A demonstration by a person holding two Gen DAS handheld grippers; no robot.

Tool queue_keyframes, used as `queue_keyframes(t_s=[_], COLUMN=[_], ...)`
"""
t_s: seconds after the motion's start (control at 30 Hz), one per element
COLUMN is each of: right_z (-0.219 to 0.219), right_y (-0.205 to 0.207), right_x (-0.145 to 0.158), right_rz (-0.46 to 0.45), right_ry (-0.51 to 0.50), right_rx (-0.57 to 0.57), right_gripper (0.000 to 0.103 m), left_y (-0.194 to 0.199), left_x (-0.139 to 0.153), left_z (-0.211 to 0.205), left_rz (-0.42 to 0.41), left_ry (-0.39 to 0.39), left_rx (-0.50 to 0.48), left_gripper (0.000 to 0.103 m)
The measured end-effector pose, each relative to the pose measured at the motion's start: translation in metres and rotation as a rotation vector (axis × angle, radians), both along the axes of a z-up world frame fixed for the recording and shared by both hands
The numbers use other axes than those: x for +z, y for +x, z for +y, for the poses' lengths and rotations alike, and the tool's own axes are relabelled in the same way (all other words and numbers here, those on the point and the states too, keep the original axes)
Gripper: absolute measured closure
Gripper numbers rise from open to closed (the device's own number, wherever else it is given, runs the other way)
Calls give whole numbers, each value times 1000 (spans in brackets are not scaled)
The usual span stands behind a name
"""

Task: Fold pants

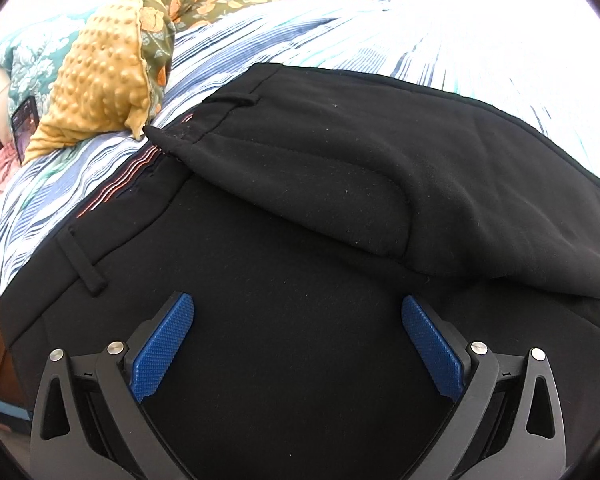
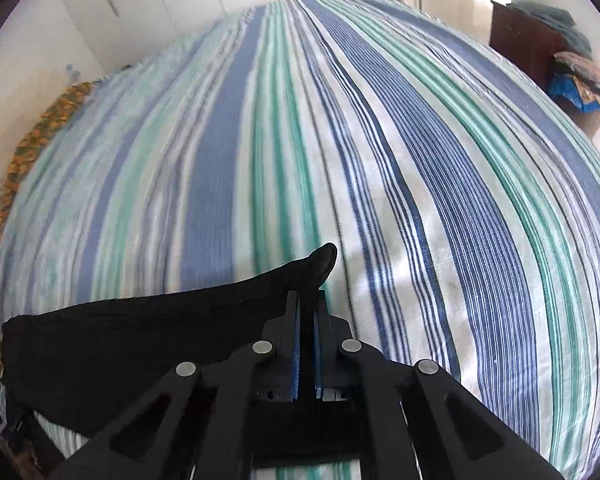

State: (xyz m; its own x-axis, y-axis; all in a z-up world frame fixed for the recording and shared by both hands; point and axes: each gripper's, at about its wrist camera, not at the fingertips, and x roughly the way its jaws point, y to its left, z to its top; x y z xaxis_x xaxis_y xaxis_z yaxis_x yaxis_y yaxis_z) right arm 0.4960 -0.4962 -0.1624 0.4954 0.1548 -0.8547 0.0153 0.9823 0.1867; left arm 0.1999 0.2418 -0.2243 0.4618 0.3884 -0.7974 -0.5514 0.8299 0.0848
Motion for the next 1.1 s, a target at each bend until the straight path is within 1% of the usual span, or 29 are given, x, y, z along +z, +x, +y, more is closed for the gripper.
queue_keyframes(t_s=[0.07,0.13,0.23,0.3,0.37,0.4,0.47,0.5,0.53,0.57,0.6,0.63,0.67,0.7,0.73,0.8,0.87,0.9,1.0,1.07,1.1], right_z=[10,16,7,-6,-20,-27,-39,-48,-50,-52,-58,-59,-60,-55,-48,-27,1,16,61,88,99], right_y=[-42,-94,-186,-252,-294,-312,-330,-340,-343,-345,-354,-360,-370,-374,-378,-383,-386,-384,-384,-382,-381], right_x=[36,70,103,104,95,83,57,47,40,35,35,39,43,47,51,55,54,52,43,34,29], right_rz=[-79,-153,-222,-232,-201,-171,-71,-37,-5,17,15,-7,-38,-62,-78,-104,-118,-126,-135,-142,-147], right_ry=[1,7,26,29,12,3,-27,-65,-126,-167,-178,-175,-167,-166,-169,-150,-97,-67,28,104,125], right_rx=[78,136,174,166,132,106,32,-3,-27,-37,-52,-70,-79,-83,-80,-53,-7,16,94,143,164], right_gripper=[97,98,98,98,98,98,96,88,77,70,55,43,39,33,29,27,27,26,26,26,26], left_y=[0,1,2,4,5,6,4,1,-4,-12,-22,-30,-38,-47,-54,-69,-79,-84,-89,-91,-91], left_x=[0,1,2,3,5,7,13,16,20,24,30,33,36,39,40,42,40,39,39,37,35], left_z=[0,0,-1,0,2,3,3,2,-1,-6,-14,-21,-30,-41,-52,-80,-102,-116,-148,-163,-169], left_rz=[3,8,25,41,59,76,110,119,114,99,73,57,41,25,11,-14,-30,-39,-47,-39,-29], left_ry=[2,6,15,8,-9,-25,-52,-66,-82,-100,-127,-145,-160,-175,-193,-248,-290,-288,-235,-195,-169], left_rx=[0,0,0,1,0,1,9,10,6,0,-15,-30,-45,-61,-77,-117,-149,-167,-243,-306,-325], left_gripper=[0,0,0,0,0,0,1,1,1,1,1,1,1,1,1,1,1,1,1,1,1])
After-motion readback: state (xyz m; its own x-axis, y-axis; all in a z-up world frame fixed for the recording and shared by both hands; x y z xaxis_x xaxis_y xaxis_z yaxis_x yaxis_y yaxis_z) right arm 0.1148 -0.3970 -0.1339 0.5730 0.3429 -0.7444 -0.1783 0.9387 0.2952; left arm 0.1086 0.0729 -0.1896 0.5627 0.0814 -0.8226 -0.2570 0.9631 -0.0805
